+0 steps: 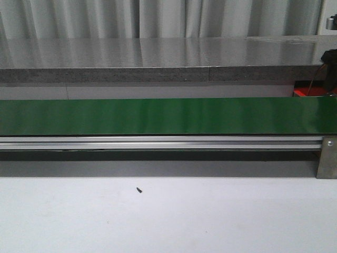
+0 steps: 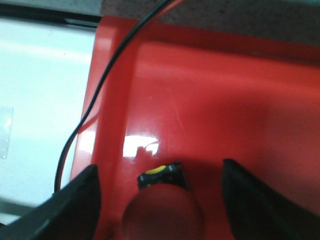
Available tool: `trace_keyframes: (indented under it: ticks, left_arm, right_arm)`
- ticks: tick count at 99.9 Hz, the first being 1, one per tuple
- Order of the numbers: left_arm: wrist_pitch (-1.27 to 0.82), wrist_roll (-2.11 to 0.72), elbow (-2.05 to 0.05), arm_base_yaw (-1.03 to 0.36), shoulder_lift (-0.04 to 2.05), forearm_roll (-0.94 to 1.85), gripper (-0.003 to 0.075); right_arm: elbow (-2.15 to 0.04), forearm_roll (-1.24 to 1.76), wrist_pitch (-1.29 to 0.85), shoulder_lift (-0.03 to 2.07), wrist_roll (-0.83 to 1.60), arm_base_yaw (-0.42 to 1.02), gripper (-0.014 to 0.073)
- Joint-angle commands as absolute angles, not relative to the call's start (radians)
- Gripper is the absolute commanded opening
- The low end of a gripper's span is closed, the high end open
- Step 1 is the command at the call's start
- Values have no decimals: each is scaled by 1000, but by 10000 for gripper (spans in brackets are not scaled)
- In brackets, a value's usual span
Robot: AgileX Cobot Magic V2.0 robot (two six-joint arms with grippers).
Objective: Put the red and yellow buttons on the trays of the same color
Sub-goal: 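Carry the second red button into the red tray and release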
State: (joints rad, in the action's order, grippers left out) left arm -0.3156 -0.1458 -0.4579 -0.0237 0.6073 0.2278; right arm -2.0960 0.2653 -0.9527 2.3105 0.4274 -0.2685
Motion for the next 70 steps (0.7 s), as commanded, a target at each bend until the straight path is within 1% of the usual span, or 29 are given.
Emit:
trace_keyframes:
  ticks: [1,23,41,58,70]
  left_arm:
    - [-241,-147,-485,-32,606,241,-20]
    - [-242,-147,-485,-32,606,241,-20]
    - [-242,-147,-485,-32,606,241,-20]
    - [-245,-147,-485,-32,606,241,-20]
    - [-245,-147,-485,-32,606,241,-20]
  right_arm:
    - [-2139,271,-932,2208,432,-284,533]
    - [-2139,279,-966,2123,432,-288,533]
    - [-2139,346,-1014,2030,433,-280,533]
    - [-2124,357,-1076,1933,437,-235,533]
    - [-2053,357,-1059,1843,445,-179,533]
